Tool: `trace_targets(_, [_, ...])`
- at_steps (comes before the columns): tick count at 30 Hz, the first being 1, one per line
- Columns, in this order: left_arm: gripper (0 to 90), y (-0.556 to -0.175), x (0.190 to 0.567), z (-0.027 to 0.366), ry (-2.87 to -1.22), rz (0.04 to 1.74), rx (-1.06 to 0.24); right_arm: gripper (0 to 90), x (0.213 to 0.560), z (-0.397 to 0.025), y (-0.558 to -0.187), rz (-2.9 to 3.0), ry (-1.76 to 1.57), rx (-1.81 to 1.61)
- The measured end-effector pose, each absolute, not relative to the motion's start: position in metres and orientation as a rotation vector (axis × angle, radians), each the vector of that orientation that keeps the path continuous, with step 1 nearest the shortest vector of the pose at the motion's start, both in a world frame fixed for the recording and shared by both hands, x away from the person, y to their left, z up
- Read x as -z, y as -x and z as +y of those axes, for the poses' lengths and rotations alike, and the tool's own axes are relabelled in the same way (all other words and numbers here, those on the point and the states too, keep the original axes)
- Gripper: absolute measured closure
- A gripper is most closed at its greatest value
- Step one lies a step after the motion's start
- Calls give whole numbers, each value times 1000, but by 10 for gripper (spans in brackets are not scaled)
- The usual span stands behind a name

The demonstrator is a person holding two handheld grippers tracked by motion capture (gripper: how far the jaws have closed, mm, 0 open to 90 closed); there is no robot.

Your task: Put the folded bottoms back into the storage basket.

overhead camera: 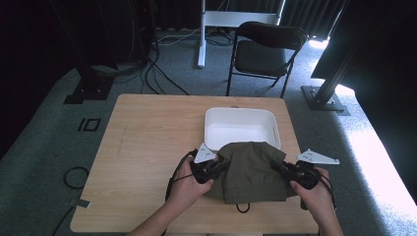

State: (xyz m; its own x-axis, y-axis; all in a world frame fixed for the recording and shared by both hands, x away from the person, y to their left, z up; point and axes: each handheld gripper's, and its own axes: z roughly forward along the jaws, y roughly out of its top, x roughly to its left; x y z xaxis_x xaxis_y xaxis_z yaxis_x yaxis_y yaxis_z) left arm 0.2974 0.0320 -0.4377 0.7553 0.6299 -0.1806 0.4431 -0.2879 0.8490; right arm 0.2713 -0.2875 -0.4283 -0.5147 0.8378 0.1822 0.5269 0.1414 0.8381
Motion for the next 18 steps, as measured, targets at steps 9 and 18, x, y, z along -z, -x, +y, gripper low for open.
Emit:
trace_targets(9, [836, -313, 414, 32, -1882, 788, -262, 768, 408, -292, -289, 2042, -1320, -1356])
trace_targets(18, [837, -333, 398, 30, -1863, 794, -278, 768, 390, -293, -312, 2013, -1326, -1361])
